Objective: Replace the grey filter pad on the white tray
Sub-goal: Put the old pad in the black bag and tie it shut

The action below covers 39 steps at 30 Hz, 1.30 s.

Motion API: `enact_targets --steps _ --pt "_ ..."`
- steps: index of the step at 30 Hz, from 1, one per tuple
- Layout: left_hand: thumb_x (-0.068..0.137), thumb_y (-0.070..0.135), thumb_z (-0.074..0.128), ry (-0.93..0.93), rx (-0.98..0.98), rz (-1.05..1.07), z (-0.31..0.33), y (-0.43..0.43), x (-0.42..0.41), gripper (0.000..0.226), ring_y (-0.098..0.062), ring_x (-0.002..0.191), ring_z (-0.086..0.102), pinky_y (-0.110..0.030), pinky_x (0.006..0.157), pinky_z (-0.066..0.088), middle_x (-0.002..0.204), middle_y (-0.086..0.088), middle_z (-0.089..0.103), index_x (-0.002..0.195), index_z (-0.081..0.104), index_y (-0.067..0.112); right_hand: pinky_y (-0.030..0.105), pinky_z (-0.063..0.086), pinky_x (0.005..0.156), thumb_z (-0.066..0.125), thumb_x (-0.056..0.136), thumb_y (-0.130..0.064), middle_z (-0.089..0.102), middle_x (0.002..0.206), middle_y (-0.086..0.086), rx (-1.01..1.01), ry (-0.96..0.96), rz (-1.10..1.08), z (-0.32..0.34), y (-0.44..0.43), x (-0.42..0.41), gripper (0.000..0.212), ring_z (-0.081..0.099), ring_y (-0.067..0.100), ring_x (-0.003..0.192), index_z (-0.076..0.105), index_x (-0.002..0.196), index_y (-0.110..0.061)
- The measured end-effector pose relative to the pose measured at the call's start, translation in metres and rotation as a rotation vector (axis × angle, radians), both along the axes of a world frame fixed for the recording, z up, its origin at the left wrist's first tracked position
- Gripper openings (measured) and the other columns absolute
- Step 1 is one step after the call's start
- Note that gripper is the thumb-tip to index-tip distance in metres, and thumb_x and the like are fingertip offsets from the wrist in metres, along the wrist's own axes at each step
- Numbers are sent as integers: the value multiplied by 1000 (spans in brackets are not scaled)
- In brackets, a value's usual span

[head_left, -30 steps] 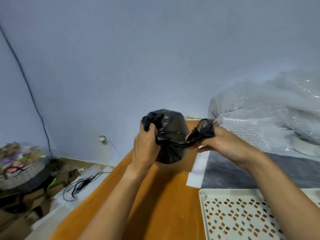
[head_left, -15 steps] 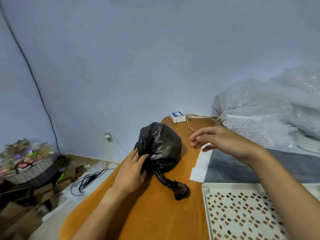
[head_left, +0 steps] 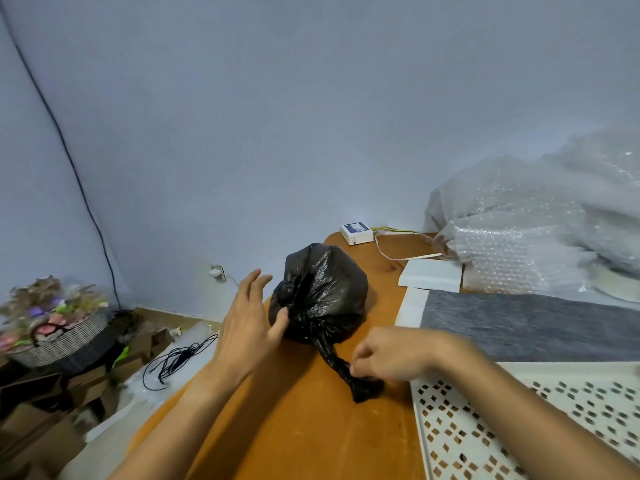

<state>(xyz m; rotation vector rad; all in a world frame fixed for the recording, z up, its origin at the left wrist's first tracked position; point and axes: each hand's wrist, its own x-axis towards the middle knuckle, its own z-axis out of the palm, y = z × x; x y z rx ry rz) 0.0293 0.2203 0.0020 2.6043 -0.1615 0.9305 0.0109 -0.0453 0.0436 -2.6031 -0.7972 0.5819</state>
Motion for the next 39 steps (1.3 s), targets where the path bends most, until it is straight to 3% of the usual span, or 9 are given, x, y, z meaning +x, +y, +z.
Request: enact_targets --steps 4,6,10,12,17,19,26,32,39 --pt "87 44 64 140 151 -25 20 -16 26 72 -24 128 47 -39 97 47 148 -4 41 151 33 28 32 48 99 51 100 -45 66 128 -4 -71 20 38 -7 9 -4 39 60 16 114 67 129 -24" --pt "87 37 64 157 241 -52 21 -17 33 48 -25 109 53 -32 84 43 117 0 56 134 53 28 31 47 99 50 101 -46 65 130 -3 -63 27 41 -8 7 -4 40 59 16 116 65 131 -24" --pt "86 21 67 117 221 -121 6 -8 26 15 -17 81 51 -28 67 33 84 13 48 98 62 28 29 44 100 49 102 -45 64 133 -4 -21 43 54 -9 5 -1 40 58 13 117 65 132 -24" --pt "85 24 69 90 206 -90 -4 -3 21 22 -16 82 54 -28 68 38 91 12 50 104 59 28 29 43 99 49 102 -45 64 134 -5 -10 47 60 -10 7 0 40 56 11 115 64 132 -24" --pt "86 47 69 44 95 7 -15 -9 18 73 -21 112 61 -39 87 54 152 1 34 146 33 27 32 43 104 50 102 -44 63 136 -4 7 60 69 -11 11 -3 40 56 13 121 64 133 -23" --pt "90 44 66 127 -10 -3 -9 -15 23 77 -23 117 61 -41 90 52 153 1 37 153 23 32 32 42 104 50 102 -43 62 137 -4 11 68 86 -11 12 -4 41 56 13 122 63 135 -23" --pt "92 19 65 119 -115 69 -7 -17 25 28 -17 96 64 -31 77 47 113 1 73 119 68 25 34 41 109 49 102 -43 59 141 -3 6 86 140 -9 18 -10 42 54 15 127 61 138 -23" --pt "89 25 67 63 -94 25 -19 -9 -12 16 -7 81 58 -35 74 49 102 12 62 97 62 37 32 40 108 53 101 -44 57 144 -3 63 41 141 -7 16 -11 46 52 14 128 58 141 -23" --pt "84 33 64 100 151 -93 -47 -1 -65 16 -3 122 48 -29 99 48 149 17 38 90 50 37 32 37 112 53 101 -43 58 144 -6 100 51 171 -10 17 -13 43 51 11 131 59 140 -26"
